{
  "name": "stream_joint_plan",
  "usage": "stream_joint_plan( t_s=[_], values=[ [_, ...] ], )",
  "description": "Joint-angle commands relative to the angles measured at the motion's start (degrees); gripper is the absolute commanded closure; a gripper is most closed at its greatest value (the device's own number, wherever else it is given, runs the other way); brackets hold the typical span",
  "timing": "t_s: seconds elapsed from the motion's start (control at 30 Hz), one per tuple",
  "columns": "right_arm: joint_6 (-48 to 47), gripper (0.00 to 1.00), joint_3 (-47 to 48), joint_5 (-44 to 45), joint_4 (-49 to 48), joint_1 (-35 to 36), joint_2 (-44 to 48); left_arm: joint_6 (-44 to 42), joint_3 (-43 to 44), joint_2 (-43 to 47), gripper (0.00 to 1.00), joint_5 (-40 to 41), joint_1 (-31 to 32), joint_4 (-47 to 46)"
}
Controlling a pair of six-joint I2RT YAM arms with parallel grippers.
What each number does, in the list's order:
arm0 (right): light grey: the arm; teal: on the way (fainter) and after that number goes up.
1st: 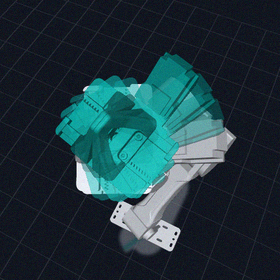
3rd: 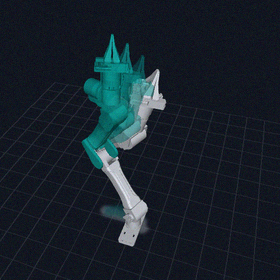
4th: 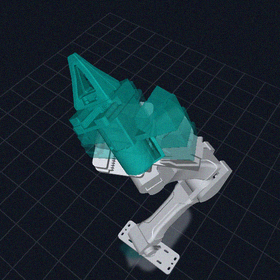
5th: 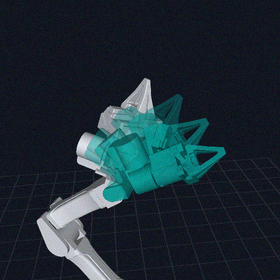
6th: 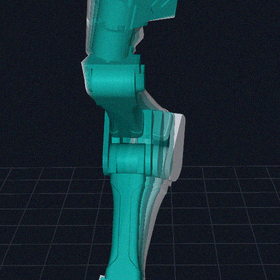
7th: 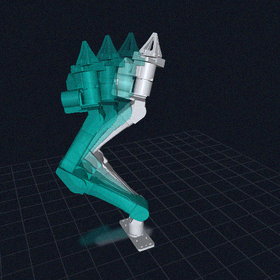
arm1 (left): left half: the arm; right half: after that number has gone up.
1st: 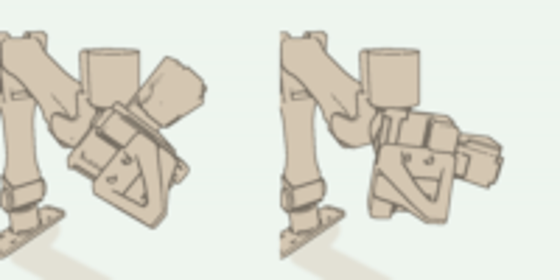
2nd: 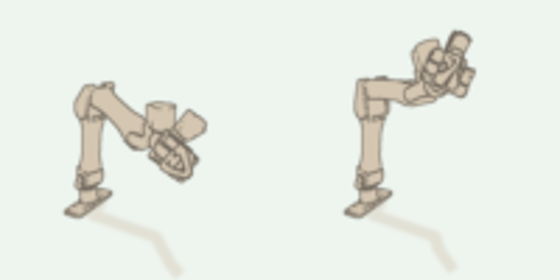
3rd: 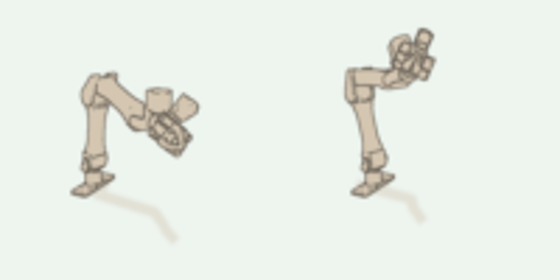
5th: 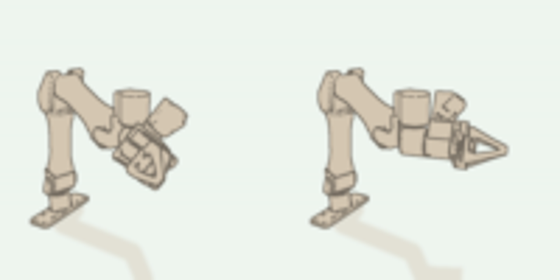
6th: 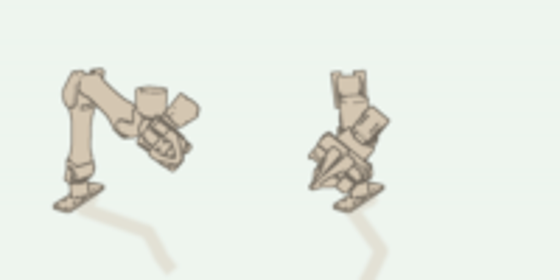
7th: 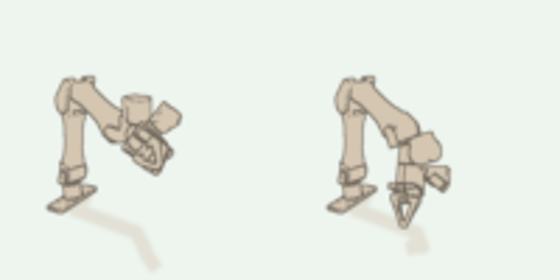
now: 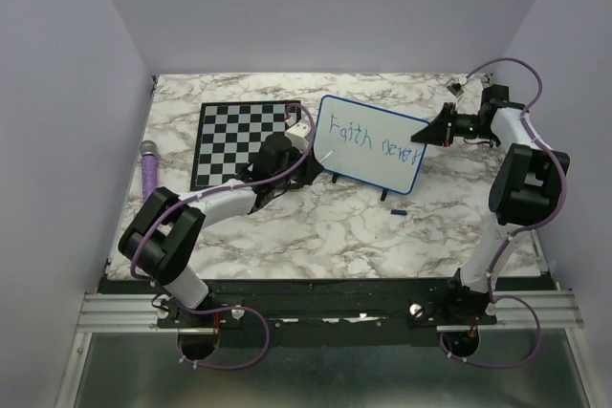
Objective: Write a sentence on the whiteboard
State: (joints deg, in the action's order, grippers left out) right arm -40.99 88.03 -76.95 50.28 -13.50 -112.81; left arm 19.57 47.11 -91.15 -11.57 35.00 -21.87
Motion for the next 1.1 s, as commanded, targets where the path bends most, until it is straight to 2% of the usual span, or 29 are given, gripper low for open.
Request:
stream_joint_plan(
  t_s=[0.0, 0.53, 1.07],
  values=[
    [-2.1, 0.99, 1.5, 1.4, 0.3, 0.2, -0.2, -1.6, 0.8, -1.5, 1.00, -0.8, 0.3, -2.4],
    [-2.1, 0.99, 1.4, 1.5, 0.3, 0.2, -0.3, -2.1, 7.3, -6.5, 1.00, 0.3, 0.3, -0.9],
    [-2.1, 0.99, 1.5, 1.4, 0.3, 0.2, -0.3, -2.2, 6.8, -7.2, 1.00, 0.8, 0.3, 0.3]
  ],
)
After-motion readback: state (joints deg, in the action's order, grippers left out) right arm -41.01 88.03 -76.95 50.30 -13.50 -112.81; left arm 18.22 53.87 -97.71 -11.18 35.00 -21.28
